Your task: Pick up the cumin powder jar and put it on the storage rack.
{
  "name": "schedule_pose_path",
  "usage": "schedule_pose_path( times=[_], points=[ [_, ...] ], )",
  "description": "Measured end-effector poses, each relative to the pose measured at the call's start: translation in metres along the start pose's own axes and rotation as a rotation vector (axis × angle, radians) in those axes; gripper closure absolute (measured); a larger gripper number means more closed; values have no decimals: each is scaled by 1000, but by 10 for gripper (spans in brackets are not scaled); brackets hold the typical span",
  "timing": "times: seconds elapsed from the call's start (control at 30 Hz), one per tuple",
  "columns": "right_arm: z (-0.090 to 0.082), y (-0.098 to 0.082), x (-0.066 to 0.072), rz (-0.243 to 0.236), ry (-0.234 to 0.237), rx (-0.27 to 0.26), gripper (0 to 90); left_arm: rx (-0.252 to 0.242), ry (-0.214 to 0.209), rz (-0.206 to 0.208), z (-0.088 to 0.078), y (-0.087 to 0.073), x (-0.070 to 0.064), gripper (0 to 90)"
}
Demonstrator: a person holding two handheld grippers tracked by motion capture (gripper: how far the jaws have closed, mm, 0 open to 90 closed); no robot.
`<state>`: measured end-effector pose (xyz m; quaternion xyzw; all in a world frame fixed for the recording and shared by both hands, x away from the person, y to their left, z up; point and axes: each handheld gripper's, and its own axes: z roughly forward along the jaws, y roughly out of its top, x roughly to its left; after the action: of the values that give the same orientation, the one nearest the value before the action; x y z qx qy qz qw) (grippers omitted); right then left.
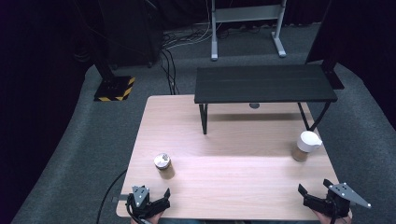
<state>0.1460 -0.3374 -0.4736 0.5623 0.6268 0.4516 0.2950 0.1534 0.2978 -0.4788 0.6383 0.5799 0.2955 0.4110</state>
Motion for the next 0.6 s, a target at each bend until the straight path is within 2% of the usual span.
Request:
schedule_pose_path(
  times=[0.4, 0.6],
  points=[
    [-6, -1, -2, 0, -1, -14, 0, 3, 6, 24, 10, 8, -7, 2],
    [-5, 1, -2, -2, 18, -7, 0, 4, 25, 37, 15, 10, -11, 1]
  ],
)
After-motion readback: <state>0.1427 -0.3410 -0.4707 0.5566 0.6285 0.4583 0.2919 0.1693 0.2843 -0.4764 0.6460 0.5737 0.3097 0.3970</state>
